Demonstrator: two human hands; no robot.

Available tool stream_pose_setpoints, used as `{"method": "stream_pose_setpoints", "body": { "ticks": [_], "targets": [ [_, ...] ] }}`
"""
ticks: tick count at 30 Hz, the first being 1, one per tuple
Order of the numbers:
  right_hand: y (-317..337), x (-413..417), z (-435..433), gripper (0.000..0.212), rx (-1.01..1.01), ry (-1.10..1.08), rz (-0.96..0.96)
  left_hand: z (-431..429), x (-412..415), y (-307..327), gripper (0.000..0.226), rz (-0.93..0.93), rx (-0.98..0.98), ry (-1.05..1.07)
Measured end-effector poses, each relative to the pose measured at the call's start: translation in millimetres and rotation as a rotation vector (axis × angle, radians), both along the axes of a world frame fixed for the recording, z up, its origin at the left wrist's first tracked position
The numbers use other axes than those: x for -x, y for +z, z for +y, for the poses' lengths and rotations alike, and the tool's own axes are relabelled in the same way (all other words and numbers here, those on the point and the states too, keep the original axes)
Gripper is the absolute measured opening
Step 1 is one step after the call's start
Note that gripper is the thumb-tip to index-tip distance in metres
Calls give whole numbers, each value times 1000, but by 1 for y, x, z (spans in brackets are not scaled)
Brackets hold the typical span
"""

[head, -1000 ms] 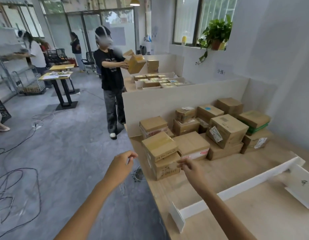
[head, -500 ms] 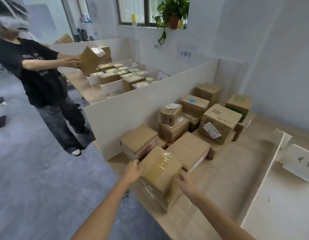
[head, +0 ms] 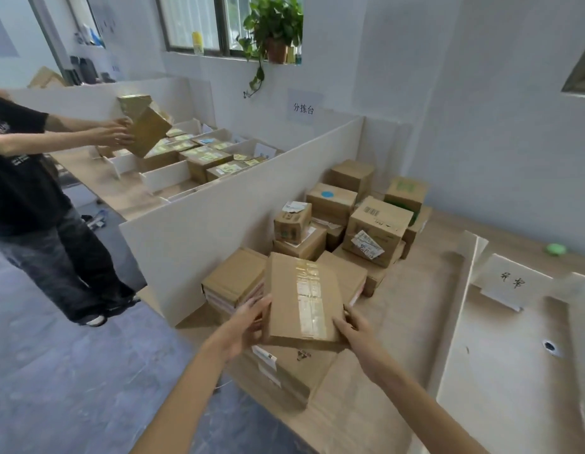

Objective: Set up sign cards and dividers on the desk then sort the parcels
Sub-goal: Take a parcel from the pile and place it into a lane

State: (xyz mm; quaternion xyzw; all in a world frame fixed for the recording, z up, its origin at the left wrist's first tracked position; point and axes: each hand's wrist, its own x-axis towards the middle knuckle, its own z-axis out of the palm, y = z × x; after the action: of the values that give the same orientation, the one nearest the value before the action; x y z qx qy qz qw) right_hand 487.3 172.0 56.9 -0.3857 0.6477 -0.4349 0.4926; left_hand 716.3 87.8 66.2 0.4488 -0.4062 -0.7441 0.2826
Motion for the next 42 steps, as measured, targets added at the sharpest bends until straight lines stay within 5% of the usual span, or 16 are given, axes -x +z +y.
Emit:
{"method": "stream_pose_setpoints", "body": {
  "ticks": [3, 5, 9, 13, 15, 17, 20, 25, 29, 35, 42],
  "targets": [
    [41, 16, 20, 62, 112, -24, 316, 20, 32, 45, 76, 57, 91, -79],
    [68, 20, 38, 70, 164, -33, 404, 43, 61, 74, 69, 42, 231, -109],
    [112, 29, 78, 87, 93, -13, -77, 96, 112, 112, 34, 26, 588, -173],
    [123, 62, 114, 76, 173, -66, -569, 119, 137, 114, 36, -81, 1043, -267],
    [127, 74, 132, 66, 262, -60, -643, 126, 145, 108, 49, -115, 1134, -255],
    [127, 83, 149, 57, 309, -77, -629, 129, 150, 104, 69, -151, 1091, -141],
    [123, 97, 172, 66, 361, -96, -593, 131, 154, 114, 93, -88, 741, -167],
    [118, 124, 209, 68, 316, -161, -549, 147, 176, 119, 68, 88, 384, -316],
    [121, 148, 229, 54, 278, -281, -422, 161, 200, 107, 70, 146, 266, -327],
    [92, 159, 247, 38, 329, -575, -355, 193, 244, 90, 68, 294, 194, -51],
    [54, 170, 263, 47, 432, -902, -272, 225, 293, 60, 74, 244, 130, -127]
  ]
}}
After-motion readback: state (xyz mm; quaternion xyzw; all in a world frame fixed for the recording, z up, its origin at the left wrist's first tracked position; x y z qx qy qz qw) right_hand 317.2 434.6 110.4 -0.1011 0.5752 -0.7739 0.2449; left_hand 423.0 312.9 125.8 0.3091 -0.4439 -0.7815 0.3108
